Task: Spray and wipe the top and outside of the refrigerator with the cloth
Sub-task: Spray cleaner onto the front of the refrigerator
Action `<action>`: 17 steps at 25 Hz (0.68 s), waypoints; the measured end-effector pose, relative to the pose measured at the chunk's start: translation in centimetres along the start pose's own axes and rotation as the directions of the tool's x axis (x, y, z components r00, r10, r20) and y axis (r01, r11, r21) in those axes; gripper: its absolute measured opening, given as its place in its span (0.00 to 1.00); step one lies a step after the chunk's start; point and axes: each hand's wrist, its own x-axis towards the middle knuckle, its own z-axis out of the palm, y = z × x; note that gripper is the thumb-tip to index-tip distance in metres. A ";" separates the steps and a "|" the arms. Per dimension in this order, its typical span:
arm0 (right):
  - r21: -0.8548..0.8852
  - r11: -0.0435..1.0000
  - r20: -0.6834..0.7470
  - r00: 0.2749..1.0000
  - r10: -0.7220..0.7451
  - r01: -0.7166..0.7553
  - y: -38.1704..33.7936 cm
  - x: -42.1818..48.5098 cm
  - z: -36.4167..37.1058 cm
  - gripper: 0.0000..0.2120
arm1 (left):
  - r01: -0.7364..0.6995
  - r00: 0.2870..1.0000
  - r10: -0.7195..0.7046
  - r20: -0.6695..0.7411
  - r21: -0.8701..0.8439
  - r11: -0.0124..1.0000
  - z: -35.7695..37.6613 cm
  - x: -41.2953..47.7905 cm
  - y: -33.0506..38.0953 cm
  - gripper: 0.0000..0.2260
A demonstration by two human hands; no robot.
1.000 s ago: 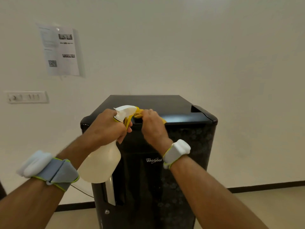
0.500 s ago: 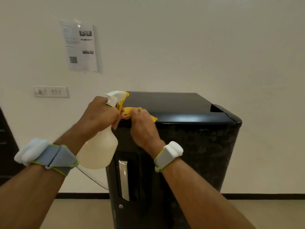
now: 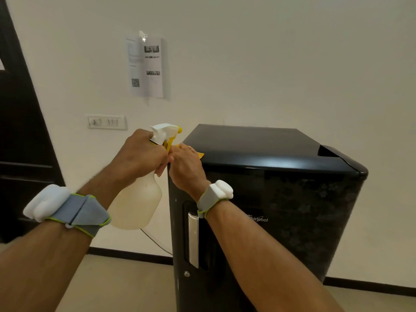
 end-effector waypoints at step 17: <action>-0.514 0.799 0.171 0.950 -0.262 0.313 16.0 -17.6 -11.8 0.28 | -0.063 0.955 0.100 0.278 -0.139 0.988 8.8 -3.0 -0.3 0.12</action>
